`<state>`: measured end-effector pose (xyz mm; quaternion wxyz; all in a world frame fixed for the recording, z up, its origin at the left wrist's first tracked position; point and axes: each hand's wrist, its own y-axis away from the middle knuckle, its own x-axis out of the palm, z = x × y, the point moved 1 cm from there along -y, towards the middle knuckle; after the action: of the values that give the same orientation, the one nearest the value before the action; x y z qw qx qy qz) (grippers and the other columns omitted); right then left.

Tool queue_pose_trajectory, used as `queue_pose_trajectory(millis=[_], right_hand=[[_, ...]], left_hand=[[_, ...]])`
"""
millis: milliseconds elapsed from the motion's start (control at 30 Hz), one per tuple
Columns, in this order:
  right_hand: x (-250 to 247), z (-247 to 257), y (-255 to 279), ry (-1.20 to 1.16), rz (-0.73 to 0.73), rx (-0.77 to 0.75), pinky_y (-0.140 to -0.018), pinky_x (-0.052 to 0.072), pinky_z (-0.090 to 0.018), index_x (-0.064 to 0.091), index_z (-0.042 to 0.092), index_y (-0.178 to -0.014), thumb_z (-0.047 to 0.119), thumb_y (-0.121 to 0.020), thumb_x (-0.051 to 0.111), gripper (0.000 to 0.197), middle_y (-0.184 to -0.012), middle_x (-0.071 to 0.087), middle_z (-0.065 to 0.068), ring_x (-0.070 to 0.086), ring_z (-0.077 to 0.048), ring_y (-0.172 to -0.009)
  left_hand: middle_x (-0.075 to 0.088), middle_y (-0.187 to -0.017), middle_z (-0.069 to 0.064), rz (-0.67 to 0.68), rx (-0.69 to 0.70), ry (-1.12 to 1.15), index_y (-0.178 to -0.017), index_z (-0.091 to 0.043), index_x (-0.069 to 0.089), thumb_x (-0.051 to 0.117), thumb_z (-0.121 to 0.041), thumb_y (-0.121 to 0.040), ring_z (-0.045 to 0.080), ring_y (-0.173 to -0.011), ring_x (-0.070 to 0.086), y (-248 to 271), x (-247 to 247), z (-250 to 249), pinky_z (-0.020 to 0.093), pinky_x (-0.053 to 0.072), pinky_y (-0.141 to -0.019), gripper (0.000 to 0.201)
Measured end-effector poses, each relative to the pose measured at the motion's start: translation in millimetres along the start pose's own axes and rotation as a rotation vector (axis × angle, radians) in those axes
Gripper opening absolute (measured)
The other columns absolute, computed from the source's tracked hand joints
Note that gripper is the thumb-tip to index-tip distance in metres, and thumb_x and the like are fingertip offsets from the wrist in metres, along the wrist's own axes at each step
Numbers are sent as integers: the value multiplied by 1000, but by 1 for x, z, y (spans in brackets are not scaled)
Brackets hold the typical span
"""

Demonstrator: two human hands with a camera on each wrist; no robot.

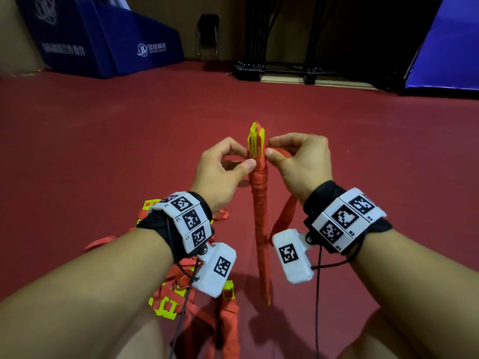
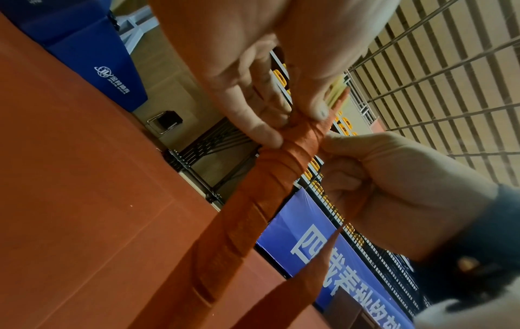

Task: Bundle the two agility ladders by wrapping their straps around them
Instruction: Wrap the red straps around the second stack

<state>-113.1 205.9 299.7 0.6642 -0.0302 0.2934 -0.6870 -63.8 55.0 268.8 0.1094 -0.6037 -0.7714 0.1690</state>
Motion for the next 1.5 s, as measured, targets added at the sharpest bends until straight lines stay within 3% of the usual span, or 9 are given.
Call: queue_pose_trajectory(millis=[233,333,433,767,900,1100,1200,1400,1500], right_hand=[[3,-2,-1,-54,65,-44,-88,59,-37,78,19,-86,16,-81,78,5,-85,77,8,72,-3,-87],[-1,-1,1,45,-30,-29,-76,55,-25,76,23,-76,29,-76,85,11,-74,73,11,68,-3,-76],[-1,0,3,133,-63,-19,-71,48,-27,70,24,-67,36,-77,82,19,-63,65,12,64,-14,-74],[6,7,8,93,185,-57,-93,56,-31,78,20,-95,16,-82,75,15,-89,75,11,70,-3,-92],[4,9,5,119,56,-36,-73,56,-32,74,22,-70,31,-77,81,13,-63,68,9,65,-13,-66],[9,10,9,-61,142,-9,-64,49,-27,76,26,-72,32,-70,70,8,-64,71,11,60,0,-57],[6,18,12,-100,162,-29,-59,42,-26,75,24,-67,36,-80,74,18,-52,63,14,53,1,-49],[4,24,20,41,152,-22,-76,58,-29,79,20,-87,52,-61,91,43,-79,75,8,70,-5,-80],[1,22,18,84,132,-14,-79,57,-28,78,21,-88,43,-66,90,33,-83,74,9,69,-7,-87]], left_hand=[[71,-109,2,9,-18,56,-119,-15,57,73,4,-87,10,-82,65,2,7,-3,33,61,-69,41],[74,-93,-15,13,86,-87,-102,-26,70,80,-5,-82,-2,-85,65,-1,2,0,19,50,-79,31],[75,-91,-16,-13,105,-118,-95,-31,68,84,-19,-75,5,-91,69,-2,1,0,27,52,-88,28],[72,-87,-7,-137,44,-76,-88,-24,64,85,-32,-66,10,-81,65,-7,-8,9,27,52,-75,32],[73,-84,6,-186,53,-104,-87,-10,62,89,-44,-59,11,-72,58,-6,-7,10,33,49,-69,51],[72,-95,22,-179,56,-78,-98,2,65,86,-57,-53,20,-80,61,-6,-8,7,55,54,-80,77],[72,-88,19,-155,49,-40,-100,2,66,88,-51,-51,16,-77,57,-4,-5,1,47,52,-70,75],[51,-77,7,-44,54,-59,-90,9,50,85,-40,-48,14,-75,40,-4,-2,4,35,37,-64,73],[53,-72,1,27,29,-95,-78,-11,41,88,-35,-45,14,-70,43,0,-2,2,35,41,-59,62]])
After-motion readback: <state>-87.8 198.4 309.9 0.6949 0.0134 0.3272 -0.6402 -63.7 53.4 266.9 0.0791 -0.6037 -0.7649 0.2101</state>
